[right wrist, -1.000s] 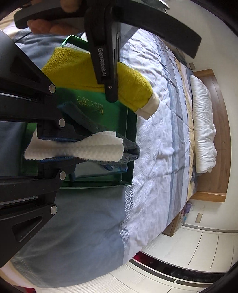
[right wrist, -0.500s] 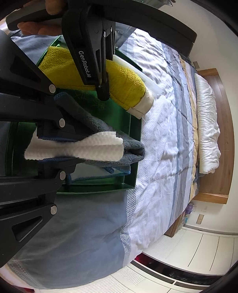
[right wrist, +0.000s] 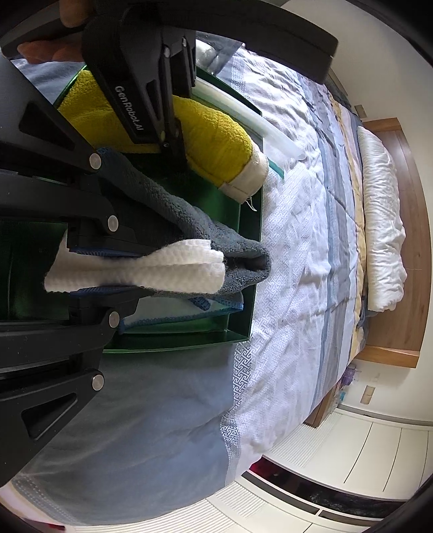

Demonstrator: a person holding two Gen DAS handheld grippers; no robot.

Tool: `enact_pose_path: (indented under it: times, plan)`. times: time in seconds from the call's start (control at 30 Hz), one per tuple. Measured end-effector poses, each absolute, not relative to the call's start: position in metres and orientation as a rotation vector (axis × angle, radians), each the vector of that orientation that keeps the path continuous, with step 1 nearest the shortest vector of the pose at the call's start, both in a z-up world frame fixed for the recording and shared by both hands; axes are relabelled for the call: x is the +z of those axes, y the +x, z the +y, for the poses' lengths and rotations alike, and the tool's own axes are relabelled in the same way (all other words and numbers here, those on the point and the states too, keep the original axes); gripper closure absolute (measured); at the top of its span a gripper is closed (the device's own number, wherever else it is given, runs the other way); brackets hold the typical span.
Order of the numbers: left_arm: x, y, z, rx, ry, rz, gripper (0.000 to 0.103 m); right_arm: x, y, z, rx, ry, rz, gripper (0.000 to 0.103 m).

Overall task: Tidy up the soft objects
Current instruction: 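Lower the white cloth into the tray and open the right tool while the left tool releases the yellow towel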

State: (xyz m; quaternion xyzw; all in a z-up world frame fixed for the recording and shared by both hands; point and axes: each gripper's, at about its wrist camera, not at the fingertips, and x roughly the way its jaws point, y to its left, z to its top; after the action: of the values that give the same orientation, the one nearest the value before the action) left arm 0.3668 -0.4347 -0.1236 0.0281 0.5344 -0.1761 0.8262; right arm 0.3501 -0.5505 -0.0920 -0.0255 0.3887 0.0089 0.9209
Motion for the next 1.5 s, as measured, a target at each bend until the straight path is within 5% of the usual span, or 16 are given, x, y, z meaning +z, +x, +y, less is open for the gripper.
enact_pose_path:
  times: [0.6, 0.73, 0.8, 0.97, 1.2, 1.5]
  plan:
    - [-0.126, 0.365, -0.437, -0.345, 0.072, 1.119, 0.086, -0.093, 0.358, -0.549, 0.011, -0.070, 0.814, 0.085]
    - [-0.124, 0.363, -0.437, -0.348, 0.072, 1.111, 0.079, -0.090, 0.355, -0.550, 0.010, -0.063, 0.807, 0.080]
    - [-0.121, 0.362, -0.437, -0.346, 0.072, 1.101, 0.060, -0.088, 0.353, -0.551, 0.011, -0.061, 0.800, 0.065]
    - [-0.111, 0.359, -0.438, -0.346, 0.079, 1.066, 0.047, -0.082, 0.348, -0.552, 0.003, -0.061, 0.790, 0.059]
    - [-0.098, 0.357, -0.436, -0.333, 0.082, 1.020, 0.039, -0.068, 0.337, -0.555, -0.030, -0.063, 0.755, 0.044]
    - [-0.079, 0.351, -0.432, -0.301, 0.092, 0.938, 0.037, -0.053, 0.324, -0.550, -0.058, -0.085, 0.707, 0.036]
